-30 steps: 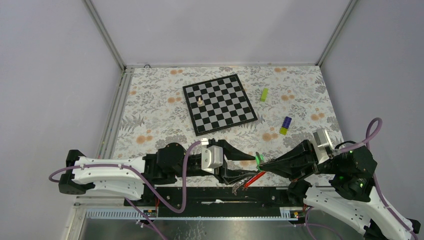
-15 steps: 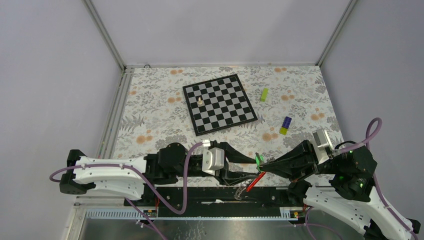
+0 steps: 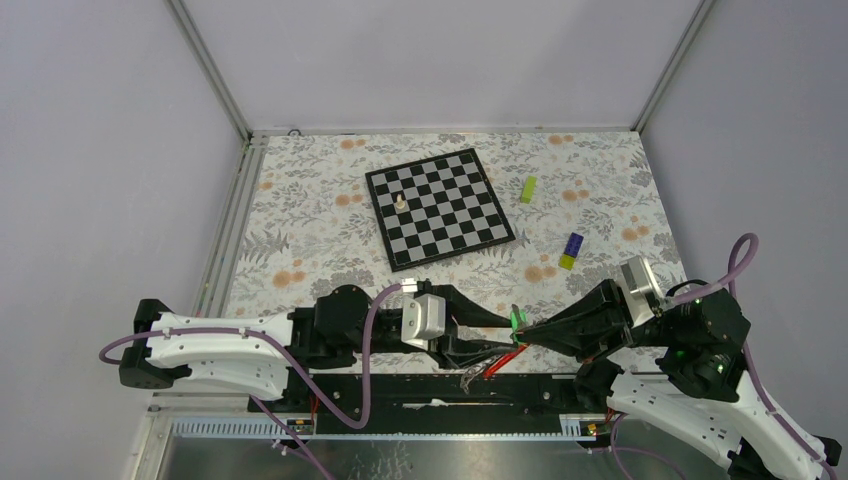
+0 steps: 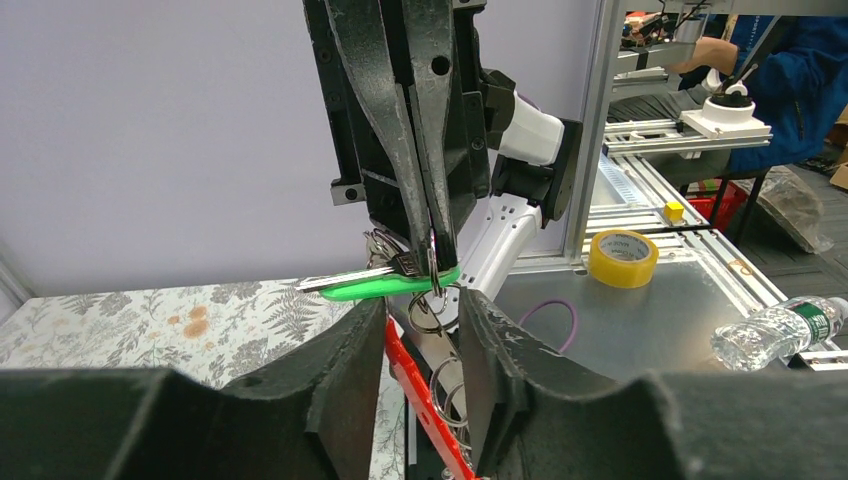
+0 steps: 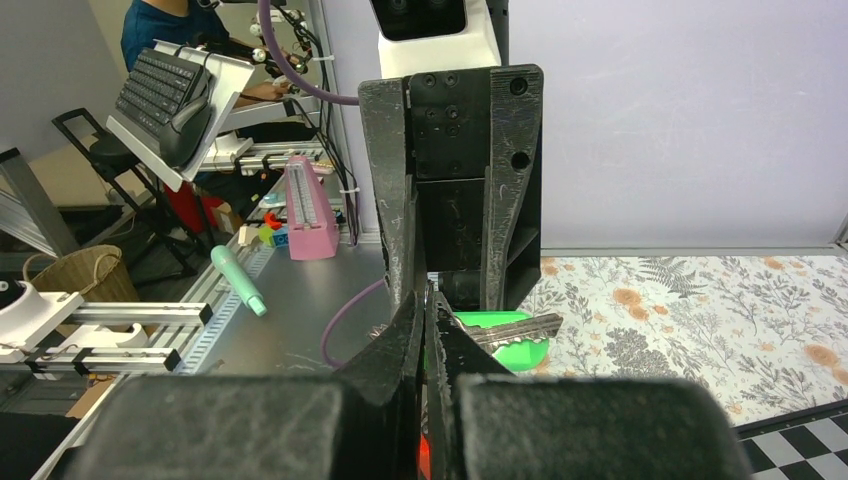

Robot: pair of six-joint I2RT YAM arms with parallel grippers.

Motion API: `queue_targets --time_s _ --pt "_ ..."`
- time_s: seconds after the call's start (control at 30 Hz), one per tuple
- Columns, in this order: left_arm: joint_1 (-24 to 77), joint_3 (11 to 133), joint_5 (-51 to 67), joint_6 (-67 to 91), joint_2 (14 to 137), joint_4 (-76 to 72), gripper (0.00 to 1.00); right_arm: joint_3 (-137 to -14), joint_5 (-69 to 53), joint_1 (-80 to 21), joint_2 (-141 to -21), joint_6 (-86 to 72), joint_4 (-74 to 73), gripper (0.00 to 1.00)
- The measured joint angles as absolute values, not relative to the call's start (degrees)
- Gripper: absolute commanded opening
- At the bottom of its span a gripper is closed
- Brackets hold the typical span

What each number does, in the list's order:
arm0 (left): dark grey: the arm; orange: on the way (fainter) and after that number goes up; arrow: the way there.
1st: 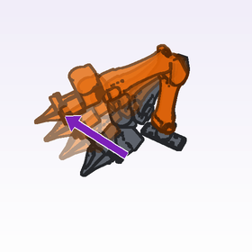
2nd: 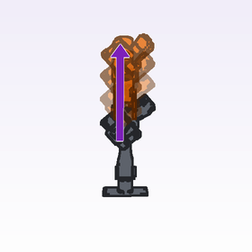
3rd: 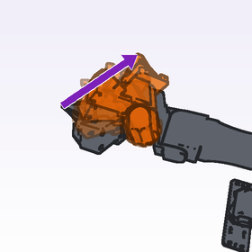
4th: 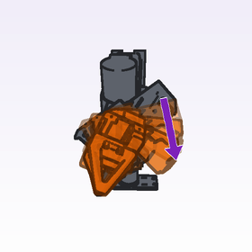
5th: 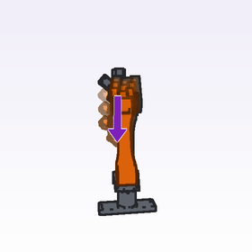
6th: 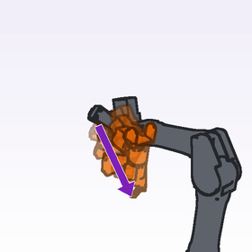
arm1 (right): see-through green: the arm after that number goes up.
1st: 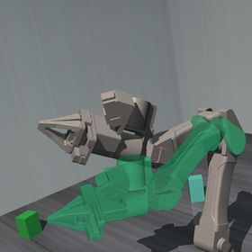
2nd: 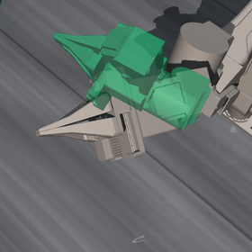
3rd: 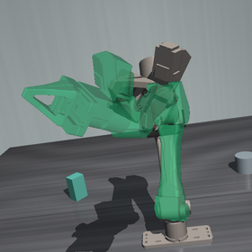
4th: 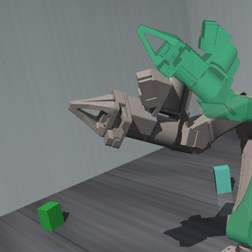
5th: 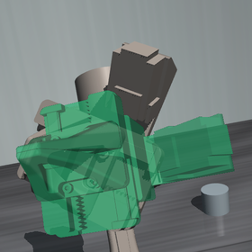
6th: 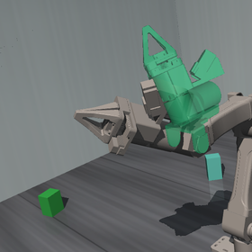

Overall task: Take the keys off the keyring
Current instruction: Remove the key from the keyring.

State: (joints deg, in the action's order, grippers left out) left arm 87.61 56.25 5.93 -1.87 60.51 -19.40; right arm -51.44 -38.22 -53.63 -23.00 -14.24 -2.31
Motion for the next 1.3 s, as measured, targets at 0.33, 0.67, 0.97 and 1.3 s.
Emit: queue_targets --time_s 0.33,0.67,0.97,1.3 --pt "87.61 56.25 5.96 -1.76 60.51 -19.42 0.22 -51.44 -38.24 -53.63 -23.00 -14.22 -2.31 0.00" --pt "87.61 56.25 6.07 -1.50 60.49 -19.38 0.04 -51.44 -37.08 -53.63 -22.94 -13.74 -2.35 0.00" --pt "87.59 56.25 6.04 -1.43 60.49 -19.11 0.00 -51.44 -35.62 -53.63 -22.24 -13.21 -3.53 0.00" --pt "87.57 56.25 6.22 -0.78 60.49 -19.38 0.30 -51.44 -35.40 -53.63 -21.43 -13.10 -3.01 0.00"
